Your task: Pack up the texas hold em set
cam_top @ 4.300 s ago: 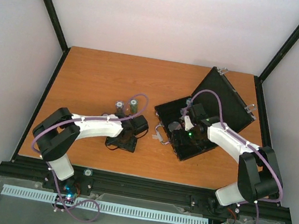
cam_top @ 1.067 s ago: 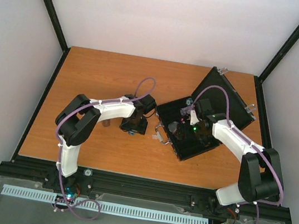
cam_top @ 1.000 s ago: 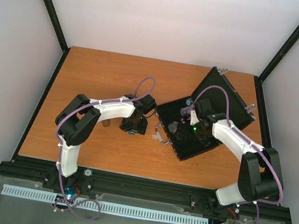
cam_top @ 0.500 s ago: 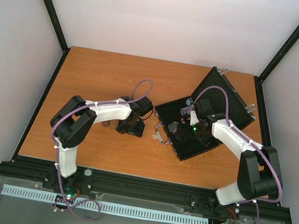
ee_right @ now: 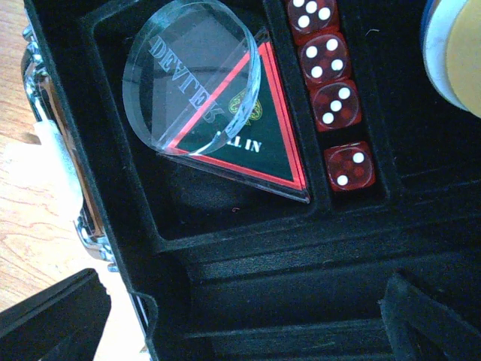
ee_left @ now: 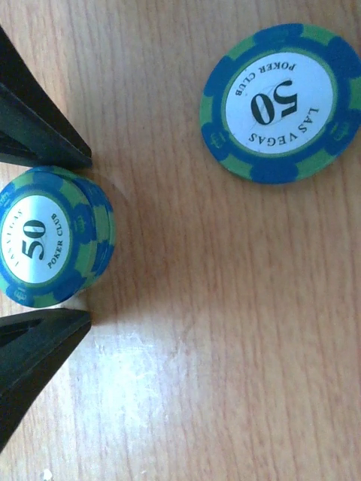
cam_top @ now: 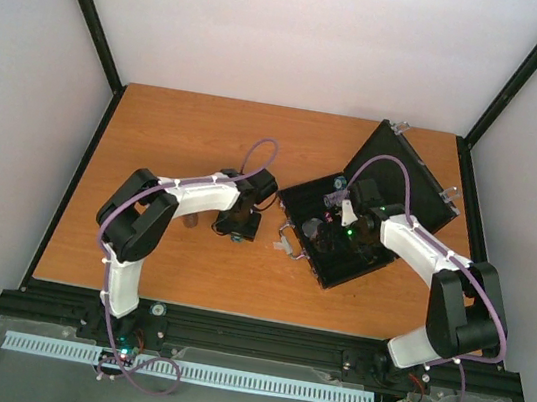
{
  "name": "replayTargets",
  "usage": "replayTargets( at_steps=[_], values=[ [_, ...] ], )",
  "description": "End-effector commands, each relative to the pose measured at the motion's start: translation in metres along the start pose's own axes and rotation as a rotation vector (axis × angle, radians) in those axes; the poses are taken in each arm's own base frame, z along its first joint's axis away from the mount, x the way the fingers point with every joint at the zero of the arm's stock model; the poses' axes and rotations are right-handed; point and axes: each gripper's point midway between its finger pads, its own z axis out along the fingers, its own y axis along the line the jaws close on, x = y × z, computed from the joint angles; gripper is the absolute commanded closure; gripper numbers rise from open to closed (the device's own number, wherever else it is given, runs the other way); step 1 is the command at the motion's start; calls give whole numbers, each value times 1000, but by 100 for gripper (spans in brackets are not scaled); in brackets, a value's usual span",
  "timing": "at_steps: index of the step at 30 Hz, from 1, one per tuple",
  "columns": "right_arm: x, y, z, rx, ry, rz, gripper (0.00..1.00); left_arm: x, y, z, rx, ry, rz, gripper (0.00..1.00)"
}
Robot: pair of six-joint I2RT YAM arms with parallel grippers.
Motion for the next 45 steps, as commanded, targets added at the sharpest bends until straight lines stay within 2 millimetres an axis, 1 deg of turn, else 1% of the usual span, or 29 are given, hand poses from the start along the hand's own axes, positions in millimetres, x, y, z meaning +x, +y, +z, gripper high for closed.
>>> replayTargets(
  at_steps=[1,3,4,8,11,13,17,19,23,28,30,31,34,37,43,45],
  values=[
    [0,-2,1,-2,-4,-6,0,12,19,17,-69,48,6,48],
    [0,-2,1,-4,-5,-4,0,16,20,16,-65,56,1,45],
    [0,-2,2,-4,-4,-4,0,19,21,15,-60,59,0,40],
    [1,-2,3,-5,-4,-1,0,20,21,6,-45,42,-2,34],
    [1,-2,4,-10,0,1,0,18,20,4,-39,38,2,33],
    [1,-1,4,-13,-2,2,0,18,17,4,-28,42,1,34],
    [2,-1,3,-11,-2,2,0,20,13,5,-1,50,-6,42],
    [3,-2,2,-9,-3,4,0,21,13,8,0,52,-4,48],
    [3,-2,2,-7,-3,6,0,23,10,12,16,68,-3,69],
    [2,-2,1,-5,-7,4,0,26,11,16,9,73,3,93],
    [2,-2,1,-3,-7,4,0,24,11,14,8,66,8,99],
    [2,-2,0,-4,-6,4,0,22,11,12,9,61,10,99],
    [0,-1,-2,-8,-10,0,0,15,8,-1,29,28,15,99],
    [-1,2,-4,-18,-14,0,0,8,2,-22,73,-16,13,99],
    [-2,6,-8,-39,-22,5,0,0,-22,-67,246,-79,-5,99],
    [-2,7,-10,-41,-31,5,0,0,-28,-77,296,-89,-17,99]
  ],
)
